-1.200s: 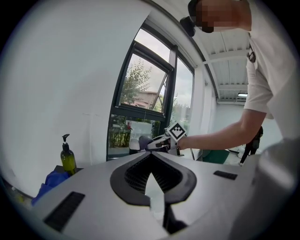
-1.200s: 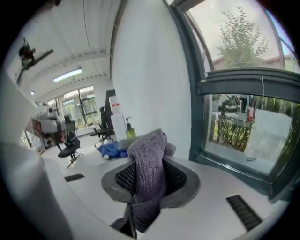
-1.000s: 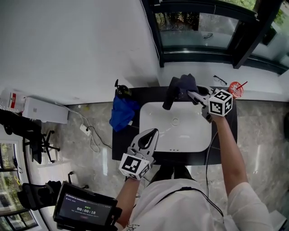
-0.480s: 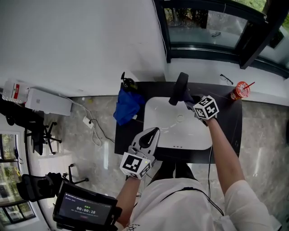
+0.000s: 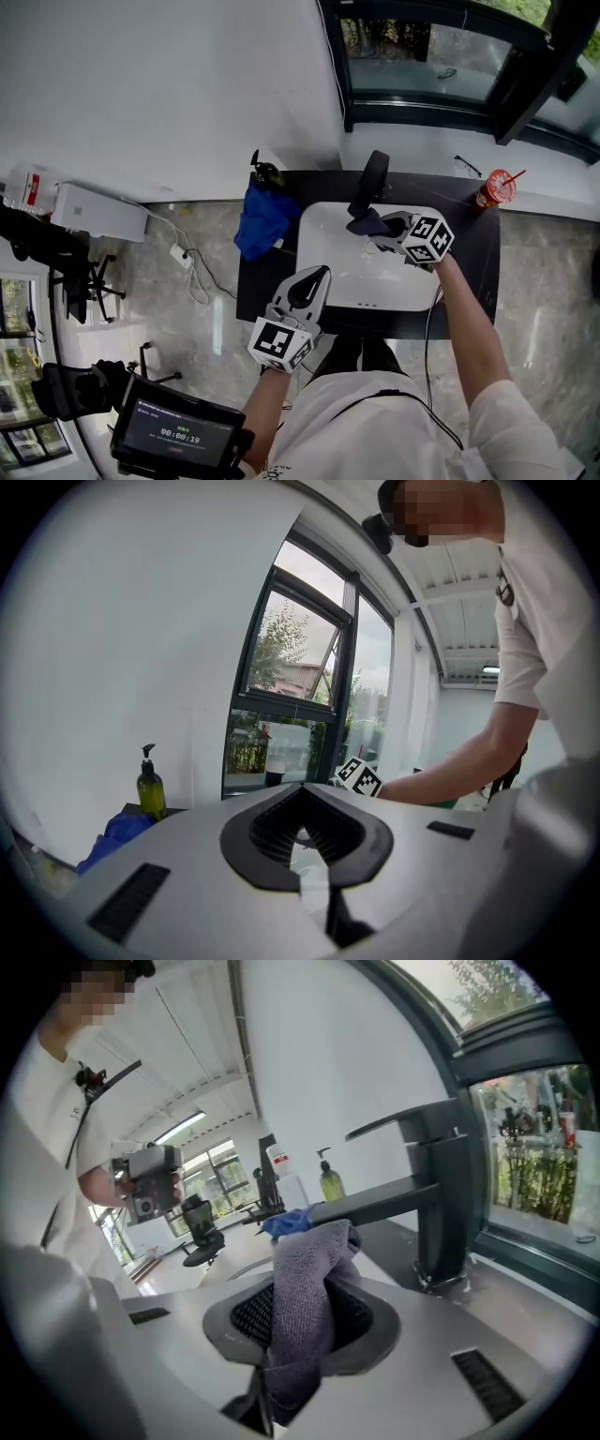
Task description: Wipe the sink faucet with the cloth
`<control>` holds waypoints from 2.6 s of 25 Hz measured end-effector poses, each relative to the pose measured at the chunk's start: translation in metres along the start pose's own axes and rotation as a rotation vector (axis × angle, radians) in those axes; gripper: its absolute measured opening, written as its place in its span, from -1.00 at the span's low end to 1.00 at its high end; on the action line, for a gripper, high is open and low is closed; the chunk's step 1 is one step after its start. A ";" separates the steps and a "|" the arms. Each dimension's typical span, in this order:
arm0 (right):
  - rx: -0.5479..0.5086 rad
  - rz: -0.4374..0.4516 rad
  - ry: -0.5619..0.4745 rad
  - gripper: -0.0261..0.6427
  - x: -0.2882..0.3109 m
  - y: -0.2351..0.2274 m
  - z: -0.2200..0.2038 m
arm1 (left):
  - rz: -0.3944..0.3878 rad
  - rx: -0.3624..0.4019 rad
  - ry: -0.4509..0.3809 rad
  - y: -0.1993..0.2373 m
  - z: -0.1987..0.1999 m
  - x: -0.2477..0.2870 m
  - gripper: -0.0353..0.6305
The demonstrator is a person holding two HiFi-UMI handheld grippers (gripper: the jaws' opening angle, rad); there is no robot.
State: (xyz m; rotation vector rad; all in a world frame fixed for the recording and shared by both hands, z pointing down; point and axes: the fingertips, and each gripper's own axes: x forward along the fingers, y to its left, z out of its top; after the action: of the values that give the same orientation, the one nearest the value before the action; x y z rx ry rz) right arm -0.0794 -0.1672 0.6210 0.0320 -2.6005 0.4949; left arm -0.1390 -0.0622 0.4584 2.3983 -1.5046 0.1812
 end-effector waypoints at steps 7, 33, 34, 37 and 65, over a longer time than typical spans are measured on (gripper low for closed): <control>0.034 -0.115 0.065 -0.62 -0.012 -0.034 -0.013 | -0.004 -0.002 0.000 -0.002 -0.001 0.001 -0.89; 0.061 -0.074 0.143 -0.62 -0.016 -0.035 -0.028 | -0.006 -0.008 -0.010 -0.003 -0.004 -0.002 -0.89; 0.077 -0.123 0.127 -0.62 -0.018 -0.048 -0.027 | -0.005 -0.008 -0.008 -0.004 -0.004 -0.002 -0.89; 0.127 -0.241 0.054 -0.62 -0.019 -0.080 -0.015 | 0.005 -0.008 -0.003 -0.001 -0.006 -0.004 -0.89; 0.047 -0.567 -0.149 -0.62 -0.173 0.088 -0.050 | -0.447 0.097 -0.010 -0.148 -0.004 0.066 -0.89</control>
State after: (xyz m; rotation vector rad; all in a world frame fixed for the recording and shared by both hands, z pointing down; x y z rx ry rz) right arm 0.0866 -0.0792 0.5508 0.8215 -2.5575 0.3502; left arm 0.0232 -0.0576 0.4524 2.7411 -0.9442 0.1426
